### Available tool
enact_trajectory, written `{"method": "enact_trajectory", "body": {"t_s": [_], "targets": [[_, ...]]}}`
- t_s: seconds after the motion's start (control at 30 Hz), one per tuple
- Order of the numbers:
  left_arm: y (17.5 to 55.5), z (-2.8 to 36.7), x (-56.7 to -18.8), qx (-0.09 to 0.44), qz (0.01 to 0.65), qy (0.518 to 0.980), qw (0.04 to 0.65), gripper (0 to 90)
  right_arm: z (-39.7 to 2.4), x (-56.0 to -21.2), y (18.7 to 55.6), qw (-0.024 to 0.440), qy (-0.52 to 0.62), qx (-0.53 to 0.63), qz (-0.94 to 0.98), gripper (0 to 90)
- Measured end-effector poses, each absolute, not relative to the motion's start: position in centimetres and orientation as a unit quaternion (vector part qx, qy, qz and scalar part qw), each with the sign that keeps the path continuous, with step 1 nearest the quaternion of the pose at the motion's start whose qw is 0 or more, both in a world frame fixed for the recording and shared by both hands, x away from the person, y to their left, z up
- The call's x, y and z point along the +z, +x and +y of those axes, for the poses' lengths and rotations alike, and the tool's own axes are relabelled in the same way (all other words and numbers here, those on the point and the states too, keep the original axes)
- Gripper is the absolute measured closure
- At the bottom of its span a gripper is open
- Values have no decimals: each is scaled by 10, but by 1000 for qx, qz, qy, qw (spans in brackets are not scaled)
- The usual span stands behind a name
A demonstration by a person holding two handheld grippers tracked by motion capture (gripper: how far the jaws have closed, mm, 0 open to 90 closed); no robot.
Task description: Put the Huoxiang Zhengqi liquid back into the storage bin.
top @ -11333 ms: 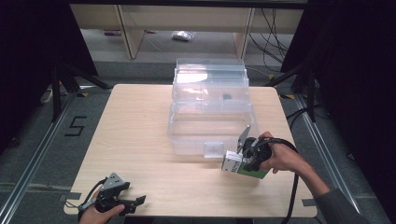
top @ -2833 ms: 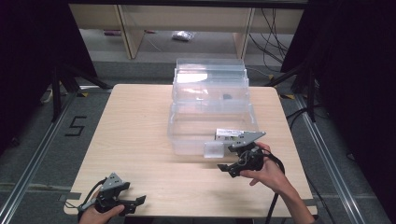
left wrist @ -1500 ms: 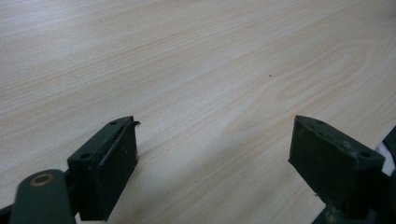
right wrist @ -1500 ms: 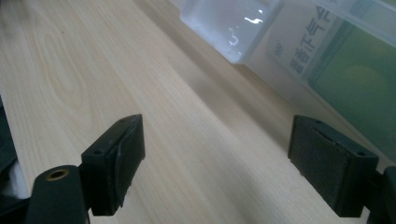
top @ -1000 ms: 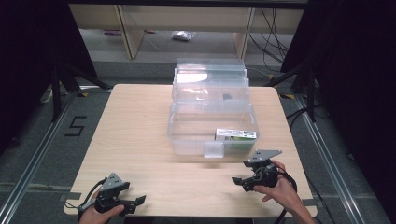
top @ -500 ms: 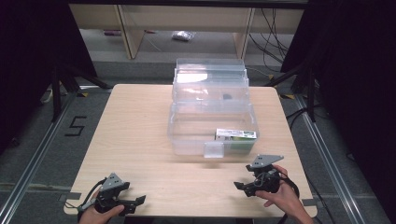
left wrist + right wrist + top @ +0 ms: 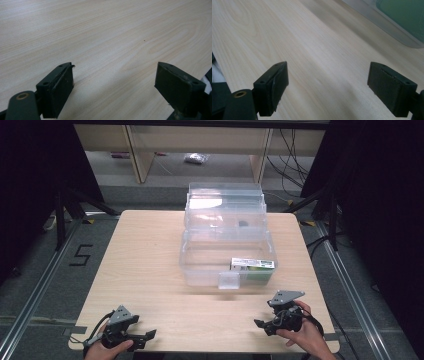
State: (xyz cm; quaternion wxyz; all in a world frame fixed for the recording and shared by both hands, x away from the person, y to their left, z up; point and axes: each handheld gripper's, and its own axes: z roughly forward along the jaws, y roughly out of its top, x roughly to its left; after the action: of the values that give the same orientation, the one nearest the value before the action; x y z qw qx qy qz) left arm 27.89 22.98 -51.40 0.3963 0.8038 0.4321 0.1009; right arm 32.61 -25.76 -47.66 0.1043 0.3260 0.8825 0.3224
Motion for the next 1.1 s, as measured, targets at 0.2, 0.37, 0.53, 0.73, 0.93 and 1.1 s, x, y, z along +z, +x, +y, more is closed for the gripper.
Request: {"method": "enact_trajectory", "body": {"t_s": [0.2,0.37,0.53,0.73,0.93,1.1], "targets": [[279,230,-514,101,430,805,396,148,-260,-478,322,109,333,325,878,180],[278,228,-514,104,438,798,399,148,-263,-478,320,115,328,321,881,172],[278,229,-514,99,434,803,396,148,-267,-479,318,125,319,328,880,164],[278,227,-515,97,441,793,409,148,-267,-480,315,126,332,298,886,165],[278,226,-515,97,446,790,411,148,-267,-481,315,129,330,296,887,166],[278,226,-515,97,444,790,412,148,-267,-482,315,133,332,301,884,166]]}}
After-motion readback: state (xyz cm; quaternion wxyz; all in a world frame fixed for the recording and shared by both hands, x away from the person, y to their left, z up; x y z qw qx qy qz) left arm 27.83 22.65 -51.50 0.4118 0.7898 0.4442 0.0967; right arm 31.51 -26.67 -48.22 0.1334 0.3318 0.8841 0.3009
